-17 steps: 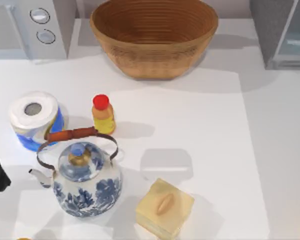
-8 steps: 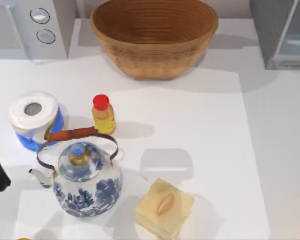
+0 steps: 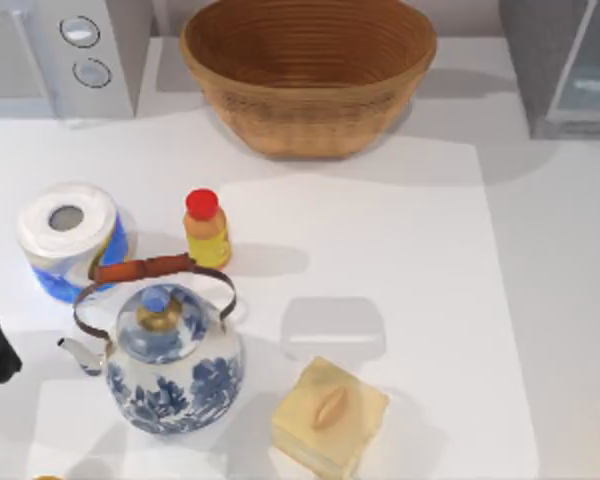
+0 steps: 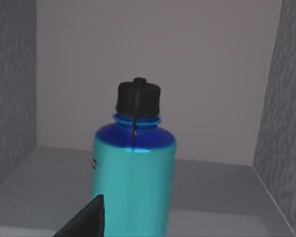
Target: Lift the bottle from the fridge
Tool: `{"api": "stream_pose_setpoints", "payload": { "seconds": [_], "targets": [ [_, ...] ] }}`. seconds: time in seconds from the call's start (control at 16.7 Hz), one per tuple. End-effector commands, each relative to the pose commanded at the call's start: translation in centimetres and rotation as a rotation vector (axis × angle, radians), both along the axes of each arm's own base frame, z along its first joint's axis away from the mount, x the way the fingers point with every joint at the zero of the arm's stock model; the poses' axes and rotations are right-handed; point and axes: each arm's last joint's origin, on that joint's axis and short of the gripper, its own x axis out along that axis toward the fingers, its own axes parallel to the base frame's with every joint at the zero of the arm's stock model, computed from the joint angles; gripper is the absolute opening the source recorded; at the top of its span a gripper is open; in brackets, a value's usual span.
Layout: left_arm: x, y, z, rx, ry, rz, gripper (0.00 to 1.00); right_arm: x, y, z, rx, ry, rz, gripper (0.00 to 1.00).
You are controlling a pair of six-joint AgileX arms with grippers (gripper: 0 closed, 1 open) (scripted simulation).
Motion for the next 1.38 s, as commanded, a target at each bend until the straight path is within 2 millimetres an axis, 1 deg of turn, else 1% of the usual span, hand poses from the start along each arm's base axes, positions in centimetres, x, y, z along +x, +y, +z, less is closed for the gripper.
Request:
{"api": "stream_pose_setpoints", "payload": {
  "seconds": [0.12,0.3,0.48,0.6,0.66,0.9,1.02,1.14,1.38],
  "targets": [
    [0.0,0.0,0.0,0.0,0.0,0.0,1.0,3.2,0.8,-1.5,0.042,0.061,0.018,1.0],
    [0.0,0.0,0.0,0.0,0.0,0.0,1.0,7.6,3.1,-3.7,0.082,0.132,0.034,1.0],
    [0.0,0.0,0.0,0.0,0.0,0.0,1.0,10.8,5.1,-4.4,0.087,0.133,0.023,1.0],
    [0.0,0.0,0.0,0.0,0.0,0.0,1.0,11.9,5.7,-4.2,0.085,0.113,0.012,1.0],
    [0.0,0.0,0.0,0.0,0.0,0.0,1.0,12.0,5.8,-4.1,0.084,0.109,0.009,1.0],
    [0.0,0.0,0.0,0.0,0.0,0.0,1.0,11.9,5.7,-4.0,0.083,0.106,0.009,1.0],
    [0.0,0.0,0.0,0.0,0.0,0.0,1.0,12.3,5.7,-4.2,0.085,0.112,0.009,1.0],
    [0.0,0.0,0.0,0.0,0.0,0.0,1.0,13.5,5.7,-4.4,0.086,0.116,0.009,1.0],
    [0.0,0.0,0.0,0.0,0.0,0.0,1.0,17.1,5.6,-4.0,0.082,0.099,0.01,1.0]
  ]
}}
